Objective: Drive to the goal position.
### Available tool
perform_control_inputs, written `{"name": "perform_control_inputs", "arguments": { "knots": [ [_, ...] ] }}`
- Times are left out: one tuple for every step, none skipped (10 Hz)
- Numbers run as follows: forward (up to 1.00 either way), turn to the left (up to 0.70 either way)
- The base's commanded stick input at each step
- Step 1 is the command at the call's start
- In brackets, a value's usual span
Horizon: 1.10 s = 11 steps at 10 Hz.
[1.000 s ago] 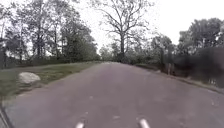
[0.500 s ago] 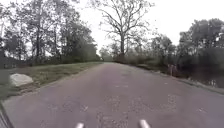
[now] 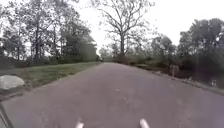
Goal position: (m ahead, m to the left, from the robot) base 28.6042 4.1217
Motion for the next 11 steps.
{"name": "perform_control_inputs", "arguments": {
  "knots": [
    [0.70, 0.00],
    [0.70, 0.00],
    [0.70, 0.00],
    [0.70, 0.00],
    [0.70, 0.00],
    [0.70, 0.00],
    [0.70, 0.00],
    [0.70, 0.00],
    [0.70, 0.00],
    [0.70, 0.00],
    [0.70, 0.00]
  ]
}}
